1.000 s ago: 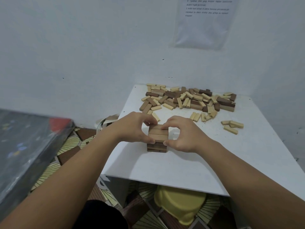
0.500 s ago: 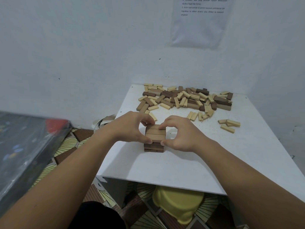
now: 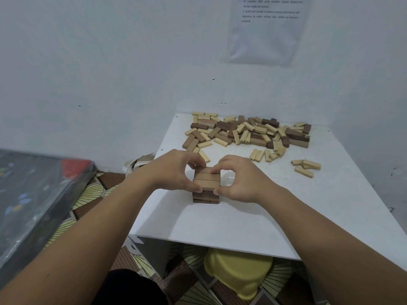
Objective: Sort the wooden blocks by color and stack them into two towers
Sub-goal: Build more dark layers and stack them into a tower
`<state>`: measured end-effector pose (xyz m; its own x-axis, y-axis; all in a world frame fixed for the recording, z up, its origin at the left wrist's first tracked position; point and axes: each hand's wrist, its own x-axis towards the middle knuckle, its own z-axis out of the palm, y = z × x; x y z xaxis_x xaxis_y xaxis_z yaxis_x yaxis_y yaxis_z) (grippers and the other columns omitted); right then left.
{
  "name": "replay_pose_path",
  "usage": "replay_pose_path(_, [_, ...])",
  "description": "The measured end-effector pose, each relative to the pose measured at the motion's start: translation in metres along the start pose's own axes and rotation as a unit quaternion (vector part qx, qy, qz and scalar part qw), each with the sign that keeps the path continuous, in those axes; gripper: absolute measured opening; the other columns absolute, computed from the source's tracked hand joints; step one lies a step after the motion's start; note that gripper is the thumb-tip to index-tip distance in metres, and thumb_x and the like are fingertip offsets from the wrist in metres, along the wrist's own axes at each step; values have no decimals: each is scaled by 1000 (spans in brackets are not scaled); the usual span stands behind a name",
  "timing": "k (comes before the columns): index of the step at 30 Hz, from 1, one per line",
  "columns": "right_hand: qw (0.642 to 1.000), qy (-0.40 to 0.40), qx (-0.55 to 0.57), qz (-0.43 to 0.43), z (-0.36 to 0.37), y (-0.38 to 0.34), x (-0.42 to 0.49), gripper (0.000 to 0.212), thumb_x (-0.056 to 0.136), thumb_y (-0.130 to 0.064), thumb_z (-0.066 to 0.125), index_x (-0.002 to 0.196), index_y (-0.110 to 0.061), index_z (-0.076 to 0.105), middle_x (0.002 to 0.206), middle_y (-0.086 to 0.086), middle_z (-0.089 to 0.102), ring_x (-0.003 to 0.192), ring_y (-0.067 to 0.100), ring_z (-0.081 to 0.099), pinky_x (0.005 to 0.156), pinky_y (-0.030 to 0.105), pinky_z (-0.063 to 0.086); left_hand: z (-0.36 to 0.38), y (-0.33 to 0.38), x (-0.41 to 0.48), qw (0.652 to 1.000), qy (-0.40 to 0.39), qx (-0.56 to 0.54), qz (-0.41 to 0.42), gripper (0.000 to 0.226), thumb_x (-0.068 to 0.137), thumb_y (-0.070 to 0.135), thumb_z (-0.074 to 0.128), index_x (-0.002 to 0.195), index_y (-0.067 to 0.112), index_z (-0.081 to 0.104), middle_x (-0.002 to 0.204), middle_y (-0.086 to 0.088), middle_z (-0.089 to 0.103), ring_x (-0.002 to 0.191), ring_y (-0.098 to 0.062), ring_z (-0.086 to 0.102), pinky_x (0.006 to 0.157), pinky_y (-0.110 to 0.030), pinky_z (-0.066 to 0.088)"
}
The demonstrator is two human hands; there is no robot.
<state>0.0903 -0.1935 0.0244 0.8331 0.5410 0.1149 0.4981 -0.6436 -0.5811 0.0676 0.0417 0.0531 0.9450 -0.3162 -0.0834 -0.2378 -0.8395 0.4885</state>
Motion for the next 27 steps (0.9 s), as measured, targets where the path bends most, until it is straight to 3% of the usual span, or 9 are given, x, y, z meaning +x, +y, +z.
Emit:
replay_pose_path(8, [1000,0,5,0,1,-1,0,48,65,-35,88,112,-31,75,110,-18,60,107,8,56,94,40,51,0,-1,-1,1000,1,0,-6,59,71,42,92,123,39,65,117,22,65,111,9,56,84,-15,44])
replay_pose_path(13, [1000,-1,5,3,1,0,0,50,64,-36,87,112,-31,75,110,-16,60,106,9,57,93,42,51,0,-1,0,1000,4,19,-6,60,73,41,91,127,38,63,119,22,63,110,8,55,73,-5,35])
replay_pose_path(27, [1000,-4,16,4,4,1,-1,53,66,-35,83,116,-33,66,114,-16,57,109,9,54,96,38,49,2,-2,0,999,0,34,5,64,78,41,88,134,38,56,123,24,58,108,8,49,72,-2,38])
